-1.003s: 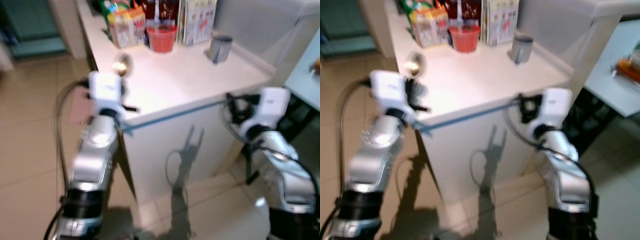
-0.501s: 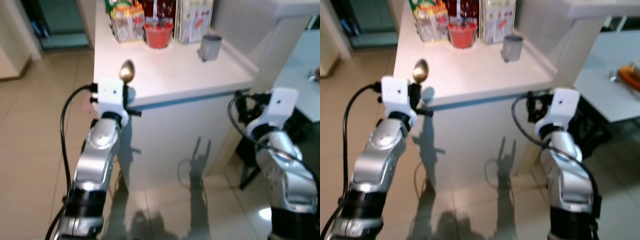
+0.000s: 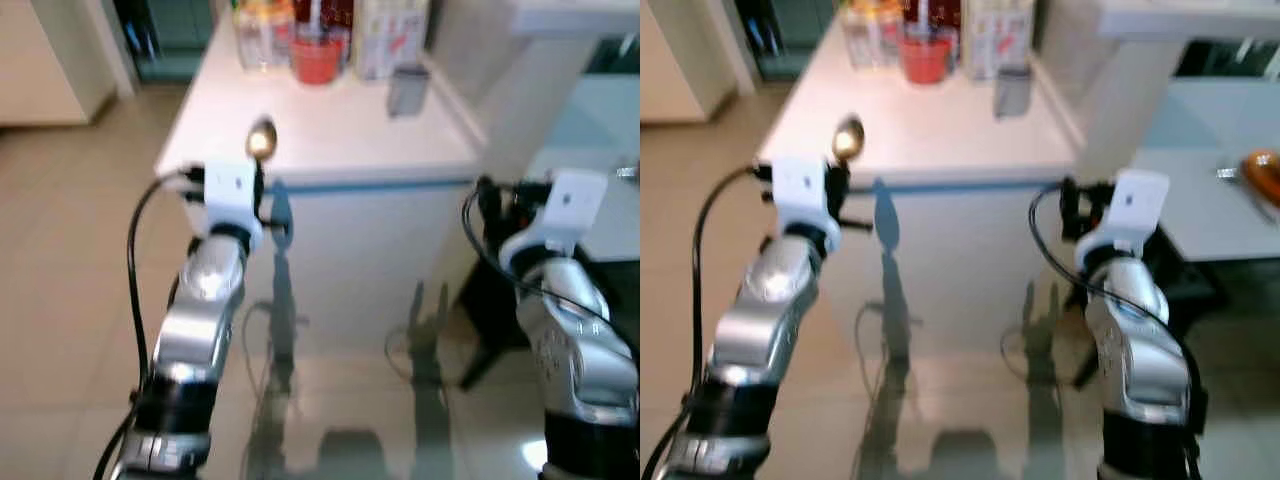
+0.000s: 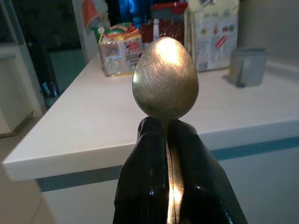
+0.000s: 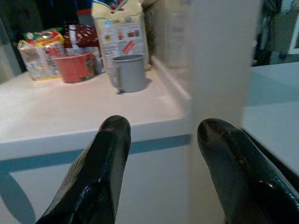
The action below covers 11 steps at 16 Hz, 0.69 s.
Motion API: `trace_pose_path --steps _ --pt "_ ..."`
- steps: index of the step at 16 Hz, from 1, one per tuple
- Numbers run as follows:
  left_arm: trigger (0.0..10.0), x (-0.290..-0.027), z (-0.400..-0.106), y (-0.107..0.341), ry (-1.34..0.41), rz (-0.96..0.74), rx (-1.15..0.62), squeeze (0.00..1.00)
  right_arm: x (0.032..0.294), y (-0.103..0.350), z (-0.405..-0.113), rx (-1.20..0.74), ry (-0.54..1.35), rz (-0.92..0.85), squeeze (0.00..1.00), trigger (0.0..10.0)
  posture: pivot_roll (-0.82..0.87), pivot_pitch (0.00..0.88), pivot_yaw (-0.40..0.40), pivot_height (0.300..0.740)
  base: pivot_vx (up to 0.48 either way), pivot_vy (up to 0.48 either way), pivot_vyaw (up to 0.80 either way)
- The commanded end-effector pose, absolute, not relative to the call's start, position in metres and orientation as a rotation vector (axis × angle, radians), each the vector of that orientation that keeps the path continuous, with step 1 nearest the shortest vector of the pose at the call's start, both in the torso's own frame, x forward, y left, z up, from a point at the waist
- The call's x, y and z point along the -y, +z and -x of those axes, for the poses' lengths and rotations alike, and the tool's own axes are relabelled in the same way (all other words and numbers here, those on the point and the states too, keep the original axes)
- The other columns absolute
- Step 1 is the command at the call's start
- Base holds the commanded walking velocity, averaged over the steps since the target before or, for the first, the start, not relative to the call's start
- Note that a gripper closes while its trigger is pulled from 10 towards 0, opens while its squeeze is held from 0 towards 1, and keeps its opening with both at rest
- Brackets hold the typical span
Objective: Setting the table
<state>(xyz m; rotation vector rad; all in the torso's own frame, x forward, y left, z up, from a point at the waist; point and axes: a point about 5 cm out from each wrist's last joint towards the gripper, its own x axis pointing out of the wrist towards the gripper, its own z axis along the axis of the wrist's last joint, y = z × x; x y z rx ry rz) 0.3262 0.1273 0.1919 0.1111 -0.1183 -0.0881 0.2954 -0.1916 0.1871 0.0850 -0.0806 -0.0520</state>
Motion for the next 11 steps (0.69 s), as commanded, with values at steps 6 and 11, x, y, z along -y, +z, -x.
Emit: trace_pose_path --steps 6,11 --pt "10.0 -0.1301 -0.3271 0.1898 -0.044 -0.115 0.114 0.00 0.1906 0.1867 -0.2942 0.068 -0.086 -0.040 0.00 10.0 -0.07 0.000 0.021 0.740 0.000 -0.480 0.00" --pt "10.0 -0.1298 -0.3276 0.1898 -0.034 -0.116 0.114 0.00 0.1925 0.1853 -0.2942 0.069 -0.100 -0.029 0.00 10.0 -0.07 0.000 0.017 0.740 0.000 -0.480 0.00"
